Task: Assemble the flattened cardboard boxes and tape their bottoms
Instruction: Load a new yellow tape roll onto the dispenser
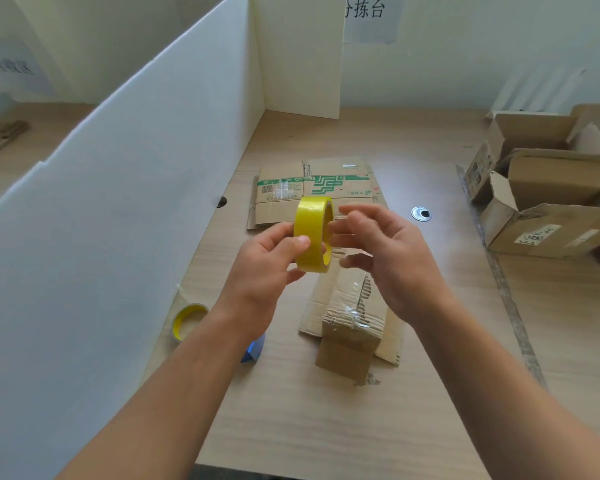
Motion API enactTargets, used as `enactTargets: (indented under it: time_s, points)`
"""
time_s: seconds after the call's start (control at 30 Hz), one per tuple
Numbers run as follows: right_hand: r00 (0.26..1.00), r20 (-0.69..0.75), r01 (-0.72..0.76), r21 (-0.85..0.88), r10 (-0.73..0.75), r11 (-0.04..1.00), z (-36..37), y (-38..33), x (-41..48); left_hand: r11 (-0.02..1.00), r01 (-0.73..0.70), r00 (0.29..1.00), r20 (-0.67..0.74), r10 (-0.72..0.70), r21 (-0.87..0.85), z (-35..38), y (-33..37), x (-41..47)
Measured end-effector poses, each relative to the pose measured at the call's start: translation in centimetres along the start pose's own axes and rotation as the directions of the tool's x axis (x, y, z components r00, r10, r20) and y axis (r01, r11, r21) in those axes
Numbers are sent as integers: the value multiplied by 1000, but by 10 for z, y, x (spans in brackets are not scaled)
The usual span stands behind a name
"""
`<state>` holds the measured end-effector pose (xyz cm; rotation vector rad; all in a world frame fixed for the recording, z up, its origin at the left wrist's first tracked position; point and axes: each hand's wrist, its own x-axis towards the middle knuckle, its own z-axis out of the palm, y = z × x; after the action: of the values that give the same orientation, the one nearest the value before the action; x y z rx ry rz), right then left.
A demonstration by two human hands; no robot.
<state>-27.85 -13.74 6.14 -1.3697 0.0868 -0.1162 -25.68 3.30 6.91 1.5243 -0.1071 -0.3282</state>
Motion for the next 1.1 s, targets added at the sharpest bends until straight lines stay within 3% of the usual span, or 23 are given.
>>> enactTargets:
  time_s: [0.13, 0.27, 0.37, 0.6, 0.77, 0.9, 1.0, 1.1]
  points:
    - [965, 201, 247, -474, -169, 845, -1, 17, -7, 989, 89, 996, 38, -85, -121, 0, 11, 6]
    - [928, 172, 360, -642, -330, 678, 1, 26, -8, 981, 107, 994, 55, -99, -163, 4, 15, 10]
    - [915, 118, 366, -647, -386, 669, 2, 28, -8, 977, 103, 994, 51, -95, -184, 8, 14, 13]
    - [932, 14, 304, -569, -361, 764, 6, 26, -10, 943, 114, 993, 44, -106, -313, 12, 16, 17]
    - [916, 144, 379, -613, -374, 693, -1, 21, -4, 855, 235, 972, 101, -213, -463, 6, 22, 16]
    - [931, 244, 365, -556, -273, 747, -12, 25, -3, 808, 259, 964, 92, -249, -529, -2, 27, 18]
    - [943, 228, 328, -533, -241, 780, -12, 30, -6, 799, 269, 960, 86, -265, -538, -4, 29, 21]
    - [963, 197, 250, -406, -183, 879, -3, 25, -7, 856, 256, 963, 48, -263, -450, -1, 25, 21]
